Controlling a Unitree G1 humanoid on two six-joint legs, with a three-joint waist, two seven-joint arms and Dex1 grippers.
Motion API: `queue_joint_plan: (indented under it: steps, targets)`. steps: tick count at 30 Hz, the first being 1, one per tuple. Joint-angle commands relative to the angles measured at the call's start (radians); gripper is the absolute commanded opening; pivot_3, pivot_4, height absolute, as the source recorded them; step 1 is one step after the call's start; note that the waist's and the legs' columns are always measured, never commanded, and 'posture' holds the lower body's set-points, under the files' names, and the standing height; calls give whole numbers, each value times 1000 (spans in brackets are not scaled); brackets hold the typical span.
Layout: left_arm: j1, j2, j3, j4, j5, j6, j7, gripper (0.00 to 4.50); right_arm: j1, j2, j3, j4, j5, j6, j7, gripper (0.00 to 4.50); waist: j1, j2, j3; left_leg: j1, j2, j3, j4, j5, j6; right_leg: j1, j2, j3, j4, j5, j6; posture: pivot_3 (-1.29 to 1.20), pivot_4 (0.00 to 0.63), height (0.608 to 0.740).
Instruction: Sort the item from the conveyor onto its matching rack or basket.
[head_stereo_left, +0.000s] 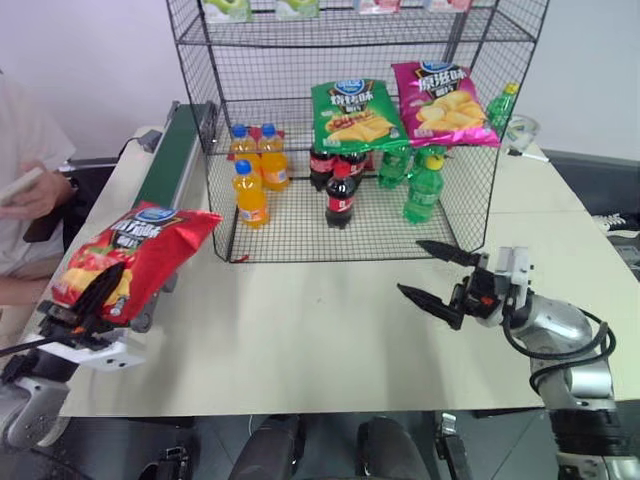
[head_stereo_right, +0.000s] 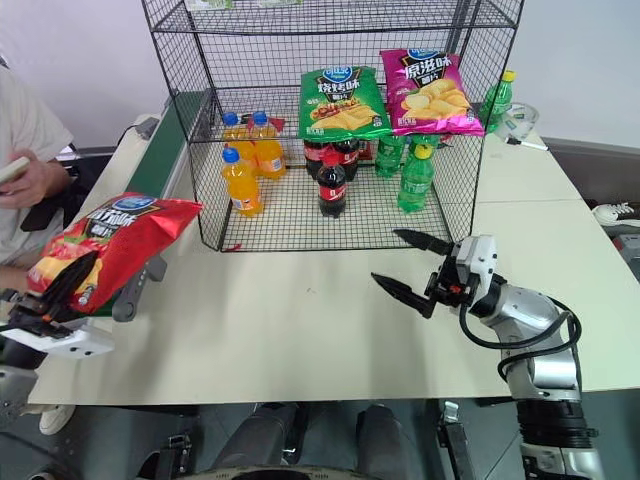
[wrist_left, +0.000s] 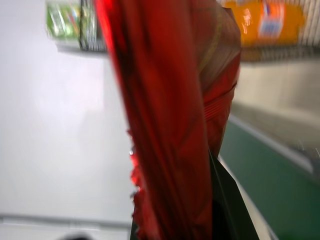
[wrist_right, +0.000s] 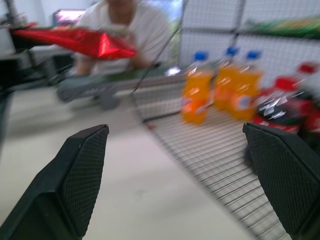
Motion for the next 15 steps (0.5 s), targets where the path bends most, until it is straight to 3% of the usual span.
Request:
queue_joint_plan:
  steps: [1,8,15]
  targets:
    - [-76,-5,-3,-97,-25,27,-60,106,-16,31,-39,-19,-1,-48,-68,4500,1,0,0,0,0,0,0,0,0,0,0,0,0,0,0,0,150,740]
    - [-362,-84,-161,-163,7,112,-172,106,-10,119,-20,-59,-73,-135,-217,4500,3,1,0,0,-1,0,1,1,1,0,0,0,3,0,0,0,150,740]
    - [-655,-224,-329,-40,103,236,-180,106,-9,124,0,-86,-87,-143,-264,4500,-2,2,0,0,-1,0,1,3,0,0,4,0,5,0,0,0,150,740]
